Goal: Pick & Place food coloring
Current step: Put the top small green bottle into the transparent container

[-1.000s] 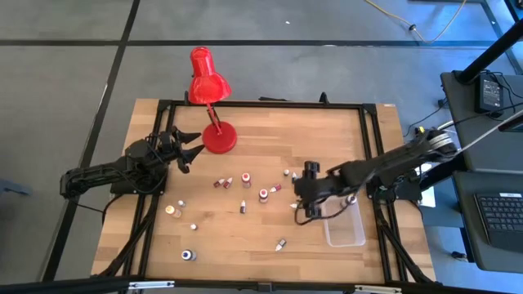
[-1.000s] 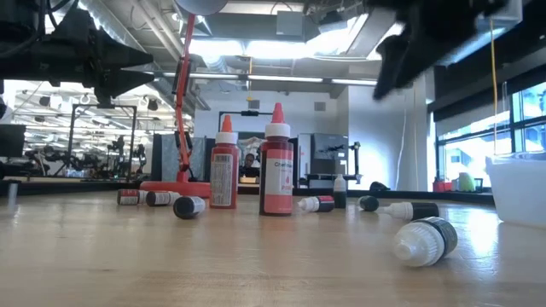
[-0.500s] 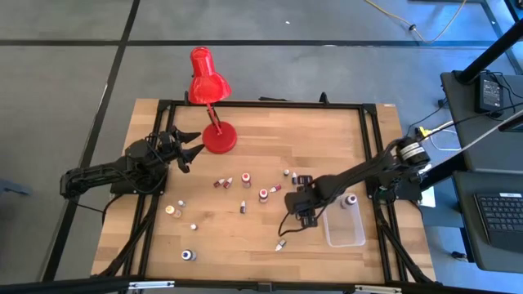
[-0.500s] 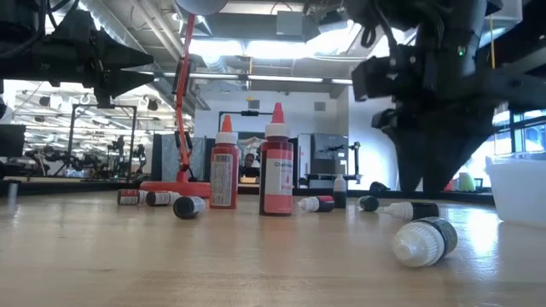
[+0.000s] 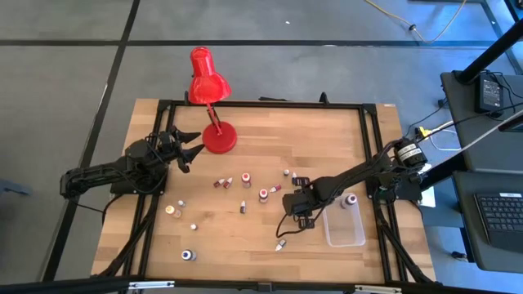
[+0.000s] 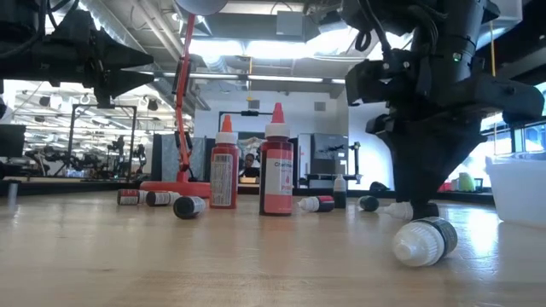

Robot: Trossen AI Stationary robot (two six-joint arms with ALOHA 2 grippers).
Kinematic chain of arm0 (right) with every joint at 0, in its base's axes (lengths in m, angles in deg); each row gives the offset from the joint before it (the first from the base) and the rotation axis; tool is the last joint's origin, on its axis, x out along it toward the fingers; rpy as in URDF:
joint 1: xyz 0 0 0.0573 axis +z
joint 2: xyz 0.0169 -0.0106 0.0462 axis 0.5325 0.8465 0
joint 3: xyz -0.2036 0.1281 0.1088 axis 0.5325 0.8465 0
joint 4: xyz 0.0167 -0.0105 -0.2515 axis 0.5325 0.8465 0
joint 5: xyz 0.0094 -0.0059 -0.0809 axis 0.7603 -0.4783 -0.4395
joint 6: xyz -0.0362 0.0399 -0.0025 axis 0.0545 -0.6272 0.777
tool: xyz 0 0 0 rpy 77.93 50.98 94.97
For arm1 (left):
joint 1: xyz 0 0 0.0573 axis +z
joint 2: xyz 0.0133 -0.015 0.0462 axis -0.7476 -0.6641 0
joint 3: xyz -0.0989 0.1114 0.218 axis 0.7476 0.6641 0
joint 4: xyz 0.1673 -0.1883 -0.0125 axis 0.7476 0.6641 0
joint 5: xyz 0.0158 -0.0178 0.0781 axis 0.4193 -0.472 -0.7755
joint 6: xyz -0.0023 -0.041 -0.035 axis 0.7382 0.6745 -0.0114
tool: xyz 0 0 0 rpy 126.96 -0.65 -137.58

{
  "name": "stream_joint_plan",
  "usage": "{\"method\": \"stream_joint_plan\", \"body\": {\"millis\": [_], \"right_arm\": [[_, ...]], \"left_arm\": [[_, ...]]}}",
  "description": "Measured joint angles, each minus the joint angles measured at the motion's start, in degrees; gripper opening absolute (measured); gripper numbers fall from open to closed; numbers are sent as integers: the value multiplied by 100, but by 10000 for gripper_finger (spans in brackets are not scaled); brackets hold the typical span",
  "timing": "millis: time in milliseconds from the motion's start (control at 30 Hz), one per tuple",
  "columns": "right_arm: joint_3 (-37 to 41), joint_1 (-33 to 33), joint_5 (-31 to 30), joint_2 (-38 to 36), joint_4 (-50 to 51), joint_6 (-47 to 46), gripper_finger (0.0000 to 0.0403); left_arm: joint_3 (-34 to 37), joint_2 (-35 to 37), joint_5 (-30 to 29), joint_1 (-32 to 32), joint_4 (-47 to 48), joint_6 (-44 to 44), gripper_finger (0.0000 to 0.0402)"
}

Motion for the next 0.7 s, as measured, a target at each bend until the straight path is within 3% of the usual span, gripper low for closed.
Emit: {"method": "stream_joint_plan", "body": {"millis": [700], "right_arm": [[0,0,0,181,-44,-10,118]], "left_arm": [[0,0,2,0,2,0,259]]}}
